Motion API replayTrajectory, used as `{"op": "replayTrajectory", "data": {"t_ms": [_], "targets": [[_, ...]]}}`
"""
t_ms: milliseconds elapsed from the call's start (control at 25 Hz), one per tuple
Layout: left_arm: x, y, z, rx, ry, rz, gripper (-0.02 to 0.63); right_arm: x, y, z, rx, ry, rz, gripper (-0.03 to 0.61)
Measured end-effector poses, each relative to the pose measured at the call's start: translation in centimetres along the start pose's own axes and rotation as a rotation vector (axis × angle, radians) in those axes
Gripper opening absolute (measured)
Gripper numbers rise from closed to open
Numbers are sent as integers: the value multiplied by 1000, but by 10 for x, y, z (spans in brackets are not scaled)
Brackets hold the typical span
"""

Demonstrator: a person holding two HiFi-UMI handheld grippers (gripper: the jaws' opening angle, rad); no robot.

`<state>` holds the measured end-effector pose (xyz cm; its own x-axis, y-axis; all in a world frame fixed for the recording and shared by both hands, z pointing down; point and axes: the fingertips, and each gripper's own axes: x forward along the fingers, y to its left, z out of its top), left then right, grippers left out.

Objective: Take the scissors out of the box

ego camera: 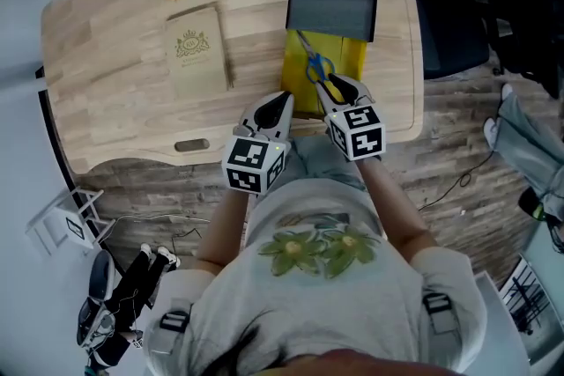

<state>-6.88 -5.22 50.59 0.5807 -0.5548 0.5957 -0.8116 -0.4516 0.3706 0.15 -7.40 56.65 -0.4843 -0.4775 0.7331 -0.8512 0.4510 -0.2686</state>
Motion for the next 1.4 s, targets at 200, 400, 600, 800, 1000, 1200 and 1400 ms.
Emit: {"op": "replayTrajectory", "data": {"t_ms": [200,400,600,800,1000,1200,1400], "targets": [[12,6,-4,-16,26,-1,5,16,-6,-3,-11,37,-6,111],[23,10,-5,-26,42,-9,5,29,-11,-5,-13,75,-12,117],[32,11,-6,-34,52,-16,5,39,-15,-9,5,101,-13,117],[36,13,-10,-35,68,-18,5,45,-18,-15,17,139,-30,117],[38,15,-12,-39,79,-17,5,50,-21,-19,27,164,-33,117],[39,18,-13,-45,85,-15,5,55,-23,-23,35,191,-37,117],[41,21,-14,-50,90,-12,5,61,-24,-25,37,205,-40,117]]}}
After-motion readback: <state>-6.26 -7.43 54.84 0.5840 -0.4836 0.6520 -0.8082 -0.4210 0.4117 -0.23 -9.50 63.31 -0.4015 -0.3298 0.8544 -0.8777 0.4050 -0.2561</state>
